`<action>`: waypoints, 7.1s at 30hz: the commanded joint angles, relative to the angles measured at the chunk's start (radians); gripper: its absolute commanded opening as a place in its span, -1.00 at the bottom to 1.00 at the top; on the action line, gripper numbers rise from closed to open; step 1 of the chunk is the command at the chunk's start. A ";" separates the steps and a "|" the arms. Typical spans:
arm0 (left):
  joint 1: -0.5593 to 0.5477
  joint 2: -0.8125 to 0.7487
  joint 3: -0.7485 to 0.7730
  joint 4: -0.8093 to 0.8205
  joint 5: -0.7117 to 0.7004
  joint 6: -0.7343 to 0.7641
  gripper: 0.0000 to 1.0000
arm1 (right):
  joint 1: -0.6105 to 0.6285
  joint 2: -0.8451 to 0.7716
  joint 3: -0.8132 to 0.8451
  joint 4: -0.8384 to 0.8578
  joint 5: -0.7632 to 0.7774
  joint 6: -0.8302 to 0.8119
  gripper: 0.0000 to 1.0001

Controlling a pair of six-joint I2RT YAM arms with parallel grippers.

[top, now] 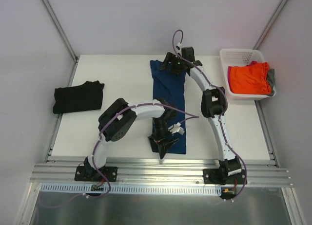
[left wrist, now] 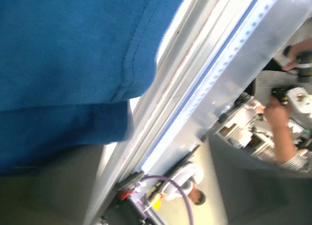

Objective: Fold and stack the t-shirts
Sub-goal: Rotate the tshirt 90 degrees, then grab the bottom of the folded rectangular tshirt with both arms, then fold the folded rectangular tshirt in 1/3 of the way

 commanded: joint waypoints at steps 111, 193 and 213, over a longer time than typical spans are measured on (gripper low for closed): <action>0.220 -0.387 -0.670 0.805 -0.091 -1.164 -0.68 | 0.083 -1.300 -2.002 0.009 -0.099 0.477 -0.10; 0.533 -0.064 0.366 0.641 -0.519 -0.562 0.74 | -0.165 -0.801 -0.959 0.011 -0.084 0.054 0.93; 0.534 -0.519 0.044 0.605 -0.676 -0.436 0.98 | 0.020 -0.664 -0.995 0.060 -0.116 0.027 0.96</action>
